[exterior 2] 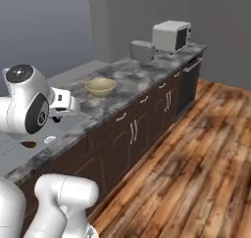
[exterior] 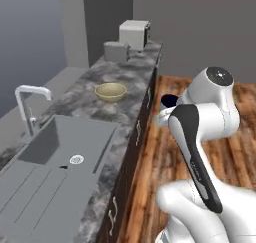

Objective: Clear the mugs and bowl far away from the sink.

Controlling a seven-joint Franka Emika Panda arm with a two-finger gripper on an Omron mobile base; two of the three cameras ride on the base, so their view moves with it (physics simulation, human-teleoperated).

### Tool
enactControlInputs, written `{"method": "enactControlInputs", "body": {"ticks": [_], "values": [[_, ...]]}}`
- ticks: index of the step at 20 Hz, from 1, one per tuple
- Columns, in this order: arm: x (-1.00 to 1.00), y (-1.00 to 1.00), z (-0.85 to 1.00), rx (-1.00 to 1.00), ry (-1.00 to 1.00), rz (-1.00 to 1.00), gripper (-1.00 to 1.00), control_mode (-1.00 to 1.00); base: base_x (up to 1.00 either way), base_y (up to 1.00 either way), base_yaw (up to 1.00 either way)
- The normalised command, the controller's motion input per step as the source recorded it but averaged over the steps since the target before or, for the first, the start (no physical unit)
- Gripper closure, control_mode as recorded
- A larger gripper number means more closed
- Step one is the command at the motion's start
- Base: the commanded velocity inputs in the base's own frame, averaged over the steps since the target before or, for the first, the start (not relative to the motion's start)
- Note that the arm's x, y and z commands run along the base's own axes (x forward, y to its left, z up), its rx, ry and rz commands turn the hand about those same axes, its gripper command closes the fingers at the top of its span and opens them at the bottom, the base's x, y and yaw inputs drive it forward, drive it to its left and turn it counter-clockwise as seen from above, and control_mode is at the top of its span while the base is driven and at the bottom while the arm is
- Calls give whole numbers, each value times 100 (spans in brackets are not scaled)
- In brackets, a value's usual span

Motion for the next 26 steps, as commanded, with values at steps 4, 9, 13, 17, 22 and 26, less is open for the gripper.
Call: {"method": "enactControlInputs", "body": {"ticks": [4, 9, 13, 17, 22, 26], "values": [[0, 0, 0, 0, 0, 0, 100, 100, 2, -40, -86], [0, 0, 0, 0, 0, 0, 100, 100, 1, -39, -86], [0, 0, 0, 0, 0, 0, 100, 100, 8, -46, -83], [0, 0, 0, 0, 0, 0, 100, 100, 55, -62, -61], [0, 0, 0, 0, 0, 0, 100, 100, 97, -34, -48], [0, 0, 0, 0, 0, 0, 100, 100, 100, 0, -43]]}}
